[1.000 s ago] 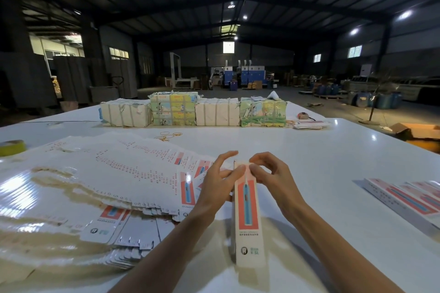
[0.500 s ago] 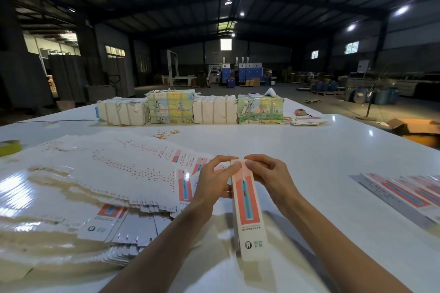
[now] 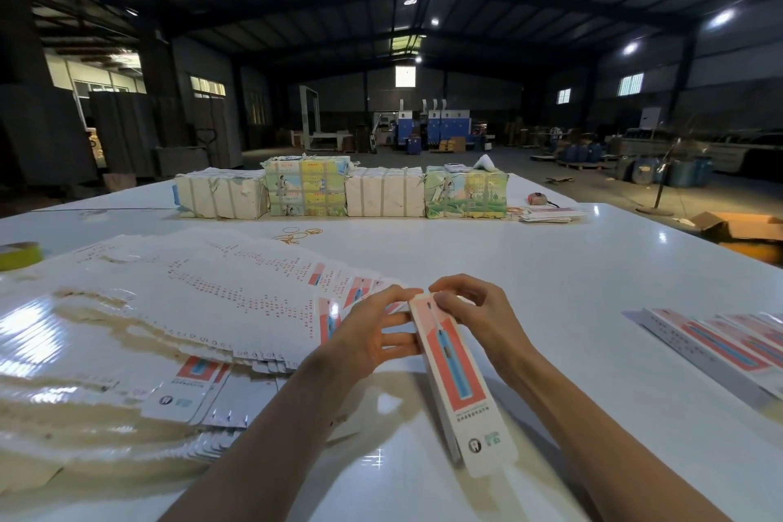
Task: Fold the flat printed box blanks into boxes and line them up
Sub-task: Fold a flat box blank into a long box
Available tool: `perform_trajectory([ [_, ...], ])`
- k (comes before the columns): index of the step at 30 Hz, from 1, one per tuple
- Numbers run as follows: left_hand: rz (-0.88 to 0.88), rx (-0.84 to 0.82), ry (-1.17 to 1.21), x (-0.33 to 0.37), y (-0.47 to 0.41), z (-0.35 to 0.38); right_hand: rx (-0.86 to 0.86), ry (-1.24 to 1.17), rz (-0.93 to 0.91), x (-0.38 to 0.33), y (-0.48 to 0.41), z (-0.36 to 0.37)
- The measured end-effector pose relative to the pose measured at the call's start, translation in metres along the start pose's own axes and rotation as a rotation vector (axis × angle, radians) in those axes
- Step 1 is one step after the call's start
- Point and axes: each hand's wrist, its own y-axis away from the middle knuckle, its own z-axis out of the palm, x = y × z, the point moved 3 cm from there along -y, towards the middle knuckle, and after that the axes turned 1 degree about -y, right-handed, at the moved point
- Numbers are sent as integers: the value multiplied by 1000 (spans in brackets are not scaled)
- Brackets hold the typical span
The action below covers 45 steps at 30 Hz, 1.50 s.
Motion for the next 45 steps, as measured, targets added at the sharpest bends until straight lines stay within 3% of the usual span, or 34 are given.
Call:
perform_trajectory([
  [6,-15,-6,13,2,-5,-4,-9,-38,38,2,0,-2],
  [11,223,-5,-258,4,-6,0,69,-69,56,2,3,-5],
  [16,394,48,-337,4,4,12,149,-63,18,1,5,-7],
  [25,486,91,-381,2,7,16,186,-146,25,7,7,-1],
  [33,426,101,-362,-3,-3,9,93,-71,50,12,4,-3],
  [39,386,392,-268,-5,-7,-10,-53,367,74,5,-2,0],
  [42,395,543,-228,-1,-6,-22,-105,864,-77,-4,3,3],
  [45,386,550,-153,-1,-6,-23,-160,1154,-222,-3,15,21],
])
